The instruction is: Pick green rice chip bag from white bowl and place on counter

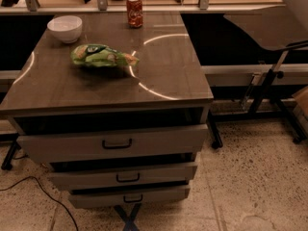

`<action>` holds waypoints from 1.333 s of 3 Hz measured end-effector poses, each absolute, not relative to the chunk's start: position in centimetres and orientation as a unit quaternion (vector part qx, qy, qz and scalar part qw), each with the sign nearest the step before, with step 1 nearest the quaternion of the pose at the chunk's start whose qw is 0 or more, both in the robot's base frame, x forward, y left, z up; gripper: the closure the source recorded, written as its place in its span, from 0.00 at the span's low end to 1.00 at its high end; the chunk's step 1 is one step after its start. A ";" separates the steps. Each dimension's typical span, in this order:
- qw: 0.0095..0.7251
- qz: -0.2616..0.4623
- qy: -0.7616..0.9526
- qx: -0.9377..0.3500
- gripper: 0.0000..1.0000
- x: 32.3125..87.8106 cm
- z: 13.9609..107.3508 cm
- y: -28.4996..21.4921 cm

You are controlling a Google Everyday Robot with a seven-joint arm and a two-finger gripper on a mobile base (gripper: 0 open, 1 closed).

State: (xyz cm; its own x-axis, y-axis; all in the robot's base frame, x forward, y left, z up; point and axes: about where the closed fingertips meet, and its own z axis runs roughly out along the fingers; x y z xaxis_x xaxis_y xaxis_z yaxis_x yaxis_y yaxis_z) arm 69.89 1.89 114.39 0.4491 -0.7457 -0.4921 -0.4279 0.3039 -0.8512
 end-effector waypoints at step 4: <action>0.607 -0.308 0.489 -0.545 0.00 70.4 121.5 -8.7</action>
Offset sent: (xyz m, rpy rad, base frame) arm 0.0213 -0.1218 0.0674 -0.1981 -0.2089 -0.2411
